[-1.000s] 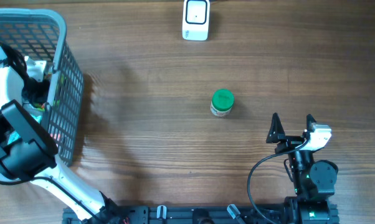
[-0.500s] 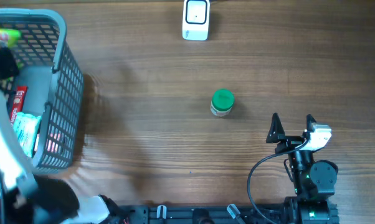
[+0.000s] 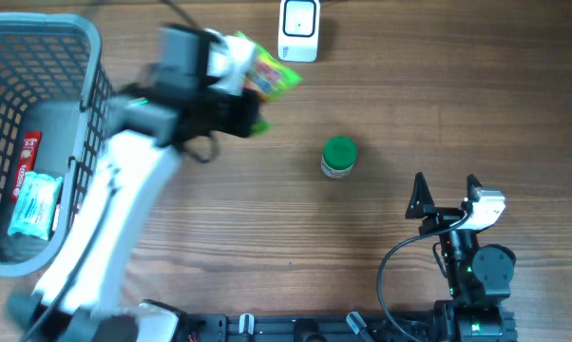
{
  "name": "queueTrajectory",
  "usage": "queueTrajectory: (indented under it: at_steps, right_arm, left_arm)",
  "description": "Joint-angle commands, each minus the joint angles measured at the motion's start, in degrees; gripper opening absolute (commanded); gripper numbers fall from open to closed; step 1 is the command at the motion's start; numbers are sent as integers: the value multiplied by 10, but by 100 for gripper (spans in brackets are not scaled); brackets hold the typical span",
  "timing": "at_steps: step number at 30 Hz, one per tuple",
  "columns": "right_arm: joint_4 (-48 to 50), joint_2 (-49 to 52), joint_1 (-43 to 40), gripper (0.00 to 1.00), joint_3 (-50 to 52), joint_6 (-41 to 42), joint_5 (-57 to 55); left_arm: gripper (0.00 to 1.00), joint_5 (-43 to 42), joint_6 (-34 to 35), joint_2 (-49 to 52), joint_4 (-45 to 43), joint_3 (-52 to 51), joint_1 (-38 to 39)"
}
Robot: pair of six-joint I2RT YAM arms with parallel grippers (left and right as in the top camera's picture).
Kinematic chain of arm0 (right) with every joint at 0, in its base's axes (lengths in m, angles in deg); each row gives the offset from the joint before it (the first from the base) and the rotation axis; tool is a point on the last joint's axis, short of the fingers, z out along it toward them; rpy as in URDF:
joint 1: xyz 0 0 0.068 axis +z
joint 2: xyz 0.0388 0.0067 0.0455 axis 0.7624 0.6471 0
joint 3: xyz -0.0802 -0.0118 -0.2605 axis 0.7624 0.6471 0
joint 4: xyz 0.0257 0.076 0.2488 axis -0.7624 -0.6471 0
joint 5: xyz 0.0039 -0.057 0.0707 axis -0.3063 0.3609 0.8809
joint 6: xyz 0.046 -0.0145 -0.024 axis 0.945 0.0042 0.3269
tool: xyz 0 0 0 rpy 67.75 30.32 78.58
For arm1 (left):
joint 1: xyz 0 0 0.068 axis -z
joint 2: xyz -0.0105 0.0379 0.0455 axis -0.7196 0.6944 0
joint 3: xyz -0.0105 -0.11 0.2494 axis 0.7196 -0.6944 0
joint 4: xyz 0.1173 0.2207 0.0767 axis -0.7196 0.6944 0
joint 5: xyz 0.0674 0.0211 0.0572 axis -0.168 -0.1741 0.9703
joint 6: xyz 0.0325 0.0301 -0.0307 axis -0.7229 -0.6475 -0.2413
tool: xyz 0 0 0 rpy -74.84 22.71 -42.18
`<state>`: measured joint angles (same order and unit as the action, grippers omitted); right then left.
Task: Scan the item barcode
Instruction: 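Carry the Haribo bag out and drop it beside the jar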
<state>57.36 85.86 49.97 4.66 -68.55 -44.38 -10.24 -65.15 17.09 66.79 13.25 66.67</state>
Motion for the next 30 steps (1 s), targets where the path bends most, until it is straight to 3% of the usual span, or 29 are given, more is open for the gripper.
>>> queueTrajectory:
  at_steps: [1, 3, 7, 8, 9, 11, 18, 22, 26, 30]
  right_arm:
    - [2, 0, 2, 100, 1, 2, 7]
    - [2, 0, 2, 100, 1, 3, 7]
    - [2, 0, 2, 100, 1, 3, 7]
    - [1, 0, 2, 100, 1, 2, 7]
    - [1, 0, 2, 100, 1, 2, 7]
    - [2, 0, 2, 100, 1, 3, 7]
    - [2, 0, 2, 100, 1, 3, 7]
    - [2, 0, 2, 100, 1, 2, 7]
    - [2, 0, 2, 100, 1, 3, 7]
    - [1, 0, 2, 100, 1, 2, 7]
  left_arm:
    - [4, 103, 163, 122, -40, -41, 73]
    - [4, 112, 231, 195, -74, -44, 103]
    - [4, 149, 265, 280, -99, -44, 149]
    - [11, 158, 266, 280, -98, -44, 152]
    - [33, 163, 265, 278, -98, -44, 153]
    - [100, 179, 263, 261, -89, -44, 148]
    - [100, 289, 229, 83, -34, 18, 100]
    - [100, 316, 142, -76, -68, 42, 51]
    - [100, 362, 143, -174, -85, 42, -83]
    - [100, 369, 151, -177, -18, 40, -258]
